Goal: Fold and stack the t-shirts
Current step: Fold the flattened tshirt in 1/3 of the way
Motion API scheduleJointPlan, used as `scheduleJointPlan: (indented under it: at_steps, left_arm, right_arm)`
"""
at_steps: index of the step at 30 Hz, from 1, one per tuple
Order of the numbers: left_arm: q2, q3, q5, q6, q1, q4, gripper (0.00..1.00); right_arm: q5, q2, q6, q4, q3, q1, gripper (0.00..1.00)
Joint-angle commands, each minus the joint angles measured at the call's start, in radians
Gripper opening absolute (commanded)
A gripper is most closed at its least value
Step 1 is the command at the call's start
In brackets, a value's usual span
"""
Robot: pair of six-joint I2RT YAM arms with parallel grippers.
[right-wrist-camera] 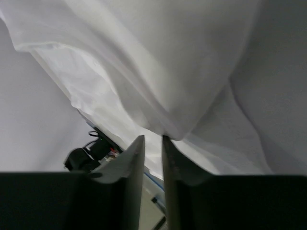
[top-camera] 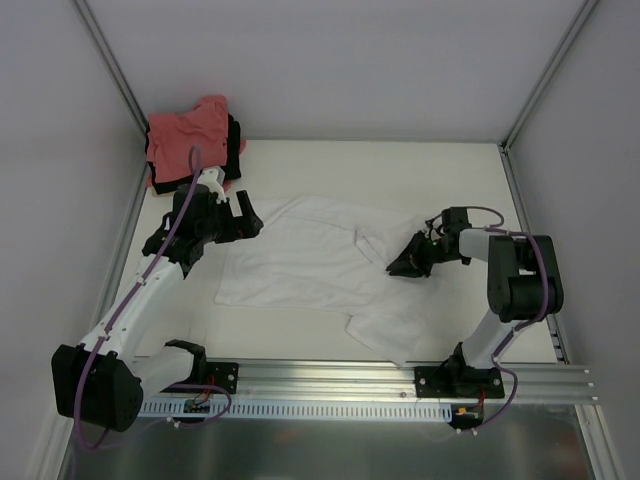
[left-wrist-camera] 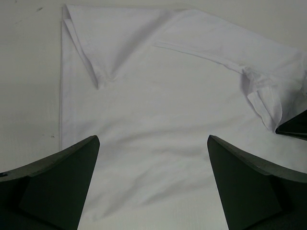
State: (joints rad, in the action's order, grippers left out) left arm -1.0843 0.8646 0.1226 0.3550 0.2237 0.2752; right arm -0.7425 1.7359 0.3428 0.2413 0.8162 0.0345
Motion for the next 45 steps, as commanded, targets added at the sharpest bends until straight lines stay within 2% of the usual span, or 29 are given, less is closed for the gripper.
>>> scheduleJointPlan:
  at_steps: [1, 2, 3, 4, 6, 7, 8, 11, 15, 20, 28, 45]
  left_arm:
    - [0.023, -0.002, -0.003, -0.004, 0.009, -0.001, 0.99]
    - [0.021, -0.003, -0.003, -0.002, 0.009, -0.004, 0.99]
    - [0.020, -0.006, -0.005, -0.002, 0.009, -0.005, 0.99]
    - [0.020, -0.007, -0.005, -0.004, 0.009, -0.008, 0.99]
    - [0.018, -0.010, -0.003, -0.004, 0.009, -0.008, 0.99]
    - [0.020, -0.012, -0.003, -0.004, 0.011, -0.007, 0.99]
    - [0.020, -0.010, -0.001, -0.004, 0.011, -0.005, 0.99]
    - [0.027, -0.009, -0.004, -0.008, 0.009, 0.007, 0.99]
    - [0.035, -0.003, -0.011, -0.021, 0.009, 0.018, 0.99]
    - [0.024, 0.004, -0.008, -0.018, 0.011, 0.021, 0.99]
    - [0.032, 0.014, -0.015, -0.031, 0.009, 0.045, 0.99]
    - [0.034, -0.006, -0.008, -0.031, 0.011, 0.041, 0.99]
  right_arm:
    - [-0.018, -0.032, -0.007, 0.029, 0.001, 0.034, 0.30]
    - [-0.024, -0.048, -0.007, 0.035, -0.002, 0.044, 0.38]
    - [-0.032, -0.062, -0.004, 0.039, -0.002, 0.045, 0.52]
    - [-0.034, -0.093, -0.001, 0.039, -0.002, 0.045, 0.59]
    - [-0.017, -0.120, 0.008, 0.053, 0.029, 0.044, 0.66]
    - [-0.009, -0.127, 0.010, 0.062, 0.047, 0.044, 0.73]
    - [-0.002, -0.128, 0.009, 0.096, 0.076, 0.042, 0.99]
    - [0.014, -0.087, 0.001, 0.157, 0.242, 0.044, 0.99]
    - [0.003, -0.007, 0.009, 0.197, 0.377, 0.044, 1.00]
    - [0.006, 0.112, 0.028, 0.184, 0.469, 0.045, 0.99]
    - [-0.021, 0.251, 0.091, 0.063, 0.468, 0.088, 0.99]
    - [0.009, 0.251, 0.177, -0.013, 0.451, 0.289, 1.00]
